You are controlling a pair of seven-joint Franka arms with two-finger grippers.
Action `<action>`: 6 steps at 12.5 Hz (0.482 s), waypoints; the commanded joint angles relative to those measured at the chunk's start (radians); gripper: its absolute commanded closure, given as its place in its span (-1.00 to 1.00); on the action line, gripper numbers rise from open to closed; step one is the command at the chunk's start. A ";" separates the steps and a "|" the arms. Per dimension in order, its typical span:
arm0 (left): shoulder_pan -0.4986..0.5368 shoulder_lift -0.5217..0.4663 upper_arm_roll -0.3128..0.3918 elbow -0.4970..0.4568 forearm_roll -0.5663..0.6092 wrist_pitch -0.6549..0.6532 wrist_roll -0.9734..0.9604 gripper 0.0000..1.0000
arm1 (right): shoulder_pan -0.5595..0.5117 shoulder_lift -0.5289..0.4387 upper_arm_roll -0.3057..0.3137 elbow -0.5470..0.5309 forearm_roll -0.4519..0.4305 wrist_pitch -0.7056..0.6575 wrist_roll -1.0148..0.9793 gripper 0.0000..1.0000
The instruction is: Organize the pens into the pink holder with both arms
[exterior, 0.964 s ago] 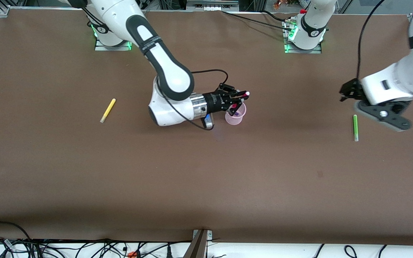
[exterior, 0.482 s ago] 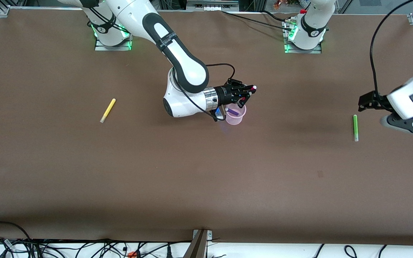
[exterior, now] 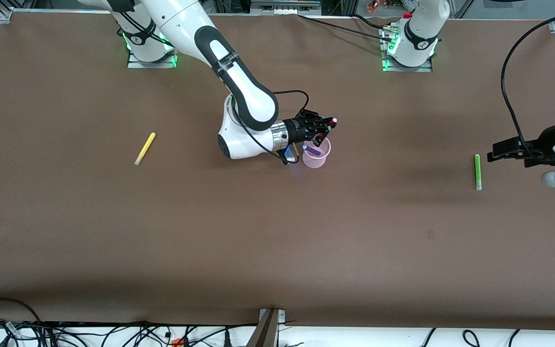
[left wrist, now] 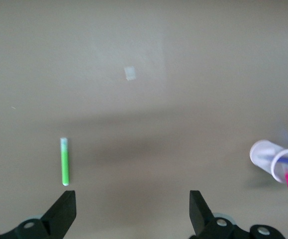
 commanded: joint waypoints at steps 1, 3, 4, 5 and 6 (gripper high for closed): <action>-0.103 -0.131 0.145 -0.156 -0.013 0.122 -0.003 -1.00 | 0.003 0.025 -0.003 -0.001 0.020 0.005 -0.098 -0.58; -0.180 -0.219 0.218 -0.230 -0.009 0.142 -0.008 -1.00 | -0.006 0.015 -0.011 0.004 0.009 0.002 -0.089 -1.00; -0.185 -0.285 0.219 -0.294 -0.008 0.199 -0.001 -1.00 | -0.007 0.006 -0.016 0.005 0.005 0.002 -0.089 -1.00; -0.198 -0.331 0.219 -0.342 -0.008 0.207 0.000 -1.00 | -0.008 -0.003 -0.023 0.007 0.003 0.002 -0.091 -1.00; -0.198 -0.342 0.225 -0.360 -0.009 0.210 0.002 -1.00 | -0.005 -0.018 -0.054 0.027 -0.024 -0.001 -0.089 -1.00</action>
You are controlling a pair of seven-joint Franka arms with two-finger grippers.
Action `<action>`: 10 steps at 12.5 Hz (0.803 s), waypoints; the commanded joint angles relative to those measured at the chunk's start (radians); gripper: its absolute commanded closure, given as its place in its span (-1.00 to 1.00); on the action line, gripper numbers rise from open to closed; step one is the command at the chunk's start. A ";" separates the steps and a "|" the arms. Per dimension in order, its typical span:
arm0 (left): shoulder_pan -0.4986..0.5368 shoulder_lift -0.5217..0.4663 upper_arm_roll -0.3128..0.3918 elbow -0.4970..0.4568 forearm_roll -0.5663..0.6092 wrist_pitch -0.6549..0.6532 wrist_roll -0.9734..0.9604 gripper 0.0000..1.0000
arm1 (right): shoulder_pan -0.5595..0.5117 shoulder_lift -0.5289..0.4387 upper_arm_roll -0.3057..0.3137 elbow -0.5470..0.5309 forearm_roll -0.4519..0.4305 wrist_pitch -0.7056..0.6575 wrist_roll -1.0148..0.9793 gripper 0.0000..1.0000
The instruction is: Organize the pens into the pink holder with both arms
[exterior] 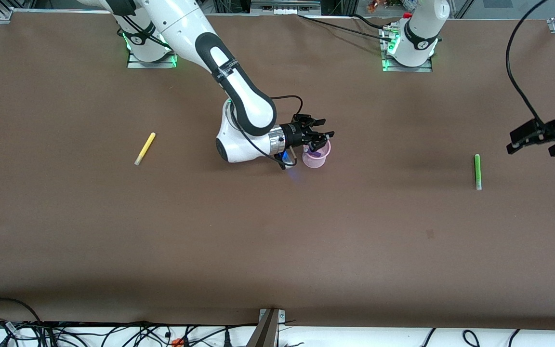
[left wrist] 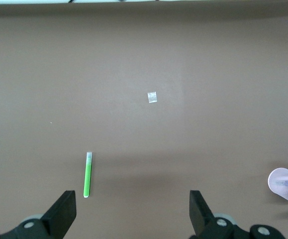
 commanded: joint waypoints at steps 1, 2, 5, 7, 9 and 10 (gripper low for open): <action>-0.033 -0.115 0.039 -0.133 -0.009 0.048 0.001 -1.00 | 0.006 -0.046 -0.071 0.042 -0.120 -0.010 -0.007 -1.00; -0.036 -0.117 0.060 -0.131 -0.011 0.055 0.000 -1.00 | 0.006 -0.085 -0.092 0.045 -0.276 -0.012 -0.006 -1.00; -0.027 -0.095 0.062 -0.113 -0.011 0.047 -0.002 -1.00 | -0.002 -0.200 -0.199 0.041 -0.523 -0.013 -0.010 -1.00; -0.044 -0.089 0.074 -0.091 -0.011 0.045 -0.008 -1.00 | -0.002 -0.265 -0.293 0.039 -0.642 -0.079 -0.019 -1.00; -0.051 -0.083 0.079 -0.076 -0.014 0.045 -0.009 -1.00 | 0.001 -0.345 -0.336 0.034 -0.830 -0.161 -0.057 -1.00; -0.057 -0.080 0.077 -0.070 -0.013 0.045 -0.005 -1.00 | 0.001 -0.382 -0.352 0.034 -0.932 -0.207 -0.074 -1.00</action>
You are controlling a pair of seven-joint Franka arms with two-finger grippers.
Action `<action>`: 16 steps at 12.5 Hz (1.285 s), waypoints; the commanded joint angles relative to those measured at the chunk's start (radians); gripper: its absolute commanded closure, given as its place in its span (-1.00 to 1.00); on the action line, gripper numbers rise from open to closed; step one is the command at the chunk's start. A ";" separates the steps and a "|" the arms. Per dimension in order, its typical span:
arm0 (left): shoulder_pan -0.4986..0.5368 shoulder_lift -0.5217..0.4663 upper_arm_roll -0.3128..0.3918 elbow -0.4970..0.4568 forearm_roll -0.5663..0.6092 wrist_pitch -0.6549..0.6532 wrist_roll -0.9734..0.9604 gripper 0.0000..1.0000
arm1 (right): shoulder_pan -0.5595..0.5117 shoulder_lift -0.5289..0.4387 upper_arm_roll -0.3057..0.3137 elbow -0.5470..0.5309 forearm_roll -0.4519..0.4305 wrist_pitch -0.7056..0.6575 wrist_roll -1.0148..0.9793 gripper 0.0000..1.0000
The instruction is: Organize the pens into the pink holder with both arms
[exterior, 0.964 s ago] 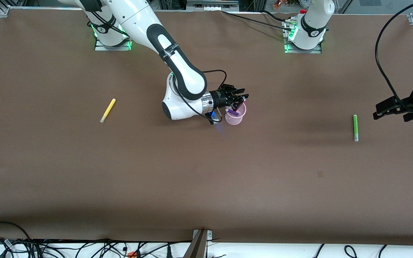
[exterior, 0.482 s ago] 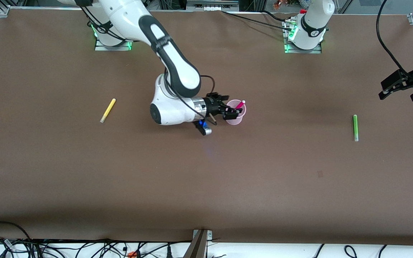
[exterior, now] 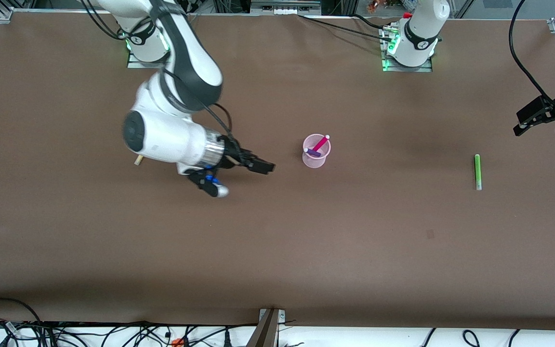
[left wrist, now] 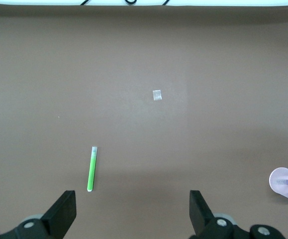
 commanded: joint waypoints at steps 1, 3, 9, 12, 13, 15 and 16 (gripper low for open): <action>-0.036 0.016 0.020 0.037 -0.012 -0.002 -0.004 -1.00 | 0.013 -0.115 -0.035 -0.037 -0.208 -0.089 -0.053 -1.00; -0.020 0.056 0.020 0.069 -0.012 -0.003 0.004 -1.00 | -0.008 -0.194 -0.069 -0.069 -0.281 -0.165 -0.126 -1.00; -0.020 0.067 0.017 0.088 -0.020 -0.010 0.001 -1.00 | -0.448 -0.460 0.214 -0.162 -0.574 -0.367 -0.393 -1.00; -0.021 0.069 0.012 0.094 -0.022 -0.011 -0.001 -1.00 | -0.579 -0.573 0.330 -0.271 -0.646 -0.354 -0.447 -1.00; -0.020 0.069 0.012 0.095 -0.023 -0.010 0.001 -1.00 | -0.584 -0.584 0.346 -0.275 -0.687 -0.355 -0.496 -1.00; -0.020 0.069 0.010 0.095 -0.025 -0.010 0.001 -1.00 | -0.585 -0.583 0.350 -0.264 -0.705 -0.358 -0.527 -1.00; -0.020 0.069 0.012 0.095 -0.025 -0.011 0.001 -1.00 | -0.584 -0.571 0.350 -0.243 -0.706 -0.361 -0.527 -1.00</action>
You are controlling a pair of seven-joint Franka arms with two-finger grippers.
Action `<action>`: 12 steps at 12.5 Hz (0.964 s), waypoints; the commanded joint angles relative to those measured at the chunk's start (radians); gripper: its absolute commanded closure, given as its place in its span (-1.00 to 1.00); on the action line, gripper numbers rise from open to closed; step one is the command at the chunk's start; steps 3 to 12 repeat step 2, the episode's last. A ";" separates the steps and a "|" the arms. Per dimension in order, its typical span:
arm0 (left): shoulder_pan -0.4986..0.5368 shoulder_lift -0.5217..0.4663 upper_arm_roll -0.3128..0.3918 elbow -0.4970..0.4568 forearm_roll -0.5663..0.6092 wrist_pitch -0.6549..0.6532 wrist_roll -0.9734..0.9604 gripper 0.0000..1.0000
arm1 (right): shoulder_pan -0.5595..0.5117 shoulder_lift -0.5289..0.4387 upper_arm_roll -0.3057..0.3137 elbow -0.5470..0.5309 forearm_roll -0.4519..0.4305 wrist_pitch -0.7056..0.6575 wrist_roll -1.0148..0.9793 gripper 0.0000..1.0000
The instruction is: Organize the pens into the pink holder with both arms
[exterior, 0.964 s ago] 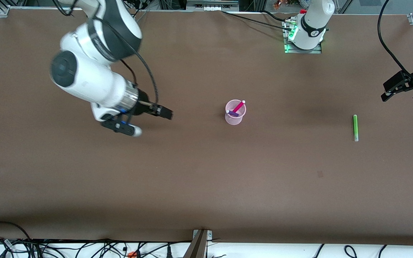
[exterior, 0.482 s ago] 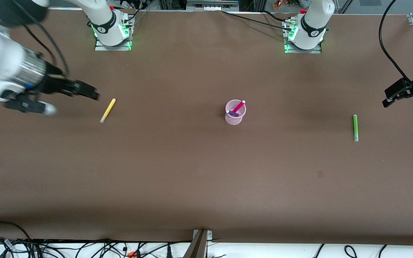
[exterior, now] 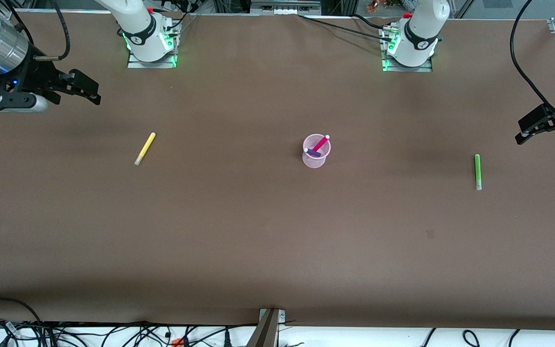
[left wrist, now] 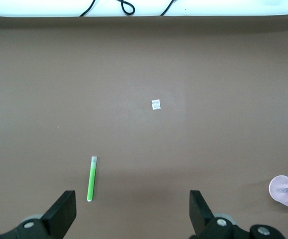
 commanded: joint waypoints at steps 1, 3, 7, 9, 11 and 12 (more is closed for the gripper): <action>-0.004 0.014 0.004 0.030 -0.025 -0.015 0.001 -1.00 | -0.023 0.017 0.022 0.023 -0.023 0.010 -0.033 -1.00; -0.001 0.014 0.004 0.030 -0.025 -0.020 0.001 -1.00 | -0.020 0.026 0.022 0.042 -0.023 0.004 -0.033 -1.00; -0.001 0.014 0.004 0.030 -0.025 -0.020 0.001 -1.00 | -0.020 0.026 0.022 0.042 -0.023 0.004 -0.033 -1.00; -0.001 0.014 0.004 0.030 -0.025 -0.020 0.001 -1.00 | -0.020 0.026 0.022 0.042 -0.023 0.004 -0.033 -1.00; -0.001 0.014 0.004 0.030 -0.025 -0.020 0.001 -1.00 | -0.020 0.026 0.022 0.042 -0.023 0.004 -0.033 -1.00; -0.001 0.014 0.004 0.030 -0.025 -0.020 0.001 -1.00 | -0.020 0.026 0.022 0.042 -0.023 0.004 -0.033 -1.00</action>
